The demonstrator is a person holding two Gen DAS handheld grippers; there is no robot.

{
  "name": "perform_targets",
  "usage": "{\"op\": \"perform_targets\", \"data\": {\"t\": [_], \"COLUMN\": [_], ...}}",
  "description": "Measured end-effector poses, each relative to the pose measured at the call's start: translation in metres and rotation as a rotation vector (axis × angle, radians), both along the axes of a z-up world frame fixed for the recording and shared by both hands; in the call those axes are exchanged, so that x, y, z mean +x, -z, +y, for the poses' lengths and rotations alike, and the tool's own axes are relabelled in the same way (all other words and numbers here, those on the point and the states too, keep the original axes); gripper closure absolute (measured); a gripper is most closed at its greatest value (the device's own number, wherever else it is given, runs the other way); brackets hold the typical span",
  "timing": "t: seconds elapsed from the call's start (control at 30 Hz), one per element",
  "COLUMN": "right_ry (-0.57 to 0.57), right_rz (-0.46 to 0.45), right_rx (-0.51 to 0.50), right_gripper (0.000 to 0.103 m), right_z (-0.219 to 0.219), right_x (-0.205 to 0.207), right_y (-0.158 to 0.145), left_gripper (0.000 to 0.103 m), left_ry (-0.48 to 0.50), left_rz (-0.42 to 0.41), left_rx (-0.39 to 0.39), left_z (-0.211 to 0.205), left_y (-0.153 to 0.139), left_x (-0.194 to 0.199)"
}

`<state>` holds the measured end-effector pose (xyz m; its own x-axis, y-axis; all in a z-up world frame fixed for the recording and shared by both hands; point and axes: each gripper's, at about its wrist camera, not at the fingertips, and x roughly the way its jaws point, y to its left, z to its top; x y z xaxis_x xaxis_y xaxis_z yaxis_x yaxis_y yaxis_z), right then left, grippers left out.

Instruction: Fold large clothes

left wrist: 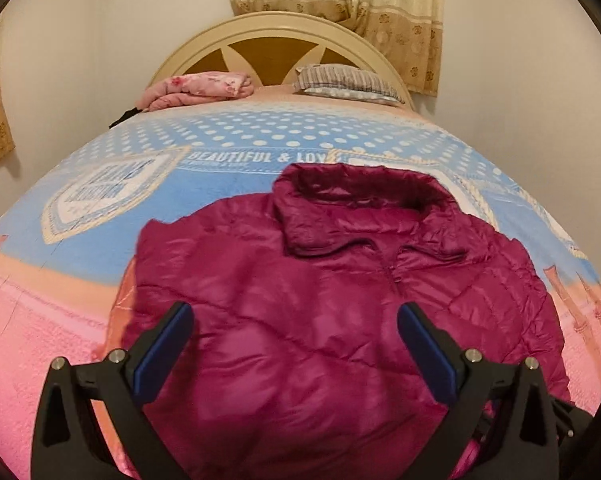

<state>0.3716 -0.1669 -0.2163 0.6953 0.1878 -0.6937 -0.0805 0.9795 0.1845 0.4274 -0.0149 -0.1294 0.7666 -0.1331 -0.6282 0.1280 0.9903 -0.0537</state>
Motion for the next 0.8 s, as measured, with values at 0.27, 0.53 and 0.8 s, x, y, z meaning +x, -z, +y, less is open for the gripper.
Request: {"op": "perform_targets", "data": {"t": [0.27, 0.53, 0.8], "right_ry": [-0.035, -0.044, -0.041], "right_rz": [-0.011, -0.003, -0.001], "right_rx": [0.050, 0.046, 0.050], "right_gripper": [0.071, 0.071, 0.071], "right_z": [0.000, 0.001, -0.001], "right_x": [-0.004, -0.001, 0.000], "right_y": [0.000, 0.002, 0.003], "left_gripper": [0.000, 0.000, 0.000], "left_ry": [0.020, -0.017, -0.005], "left_rz": [0.018, 0.221, 0.250], "left_rx": [0.193, 0.066, 0.064], "left_z": [-0.018, 0.024, 0.024], "left_y": [0.021, 0.059, 0.062], "left_x": [0.015, 0.045, 0.048]}}
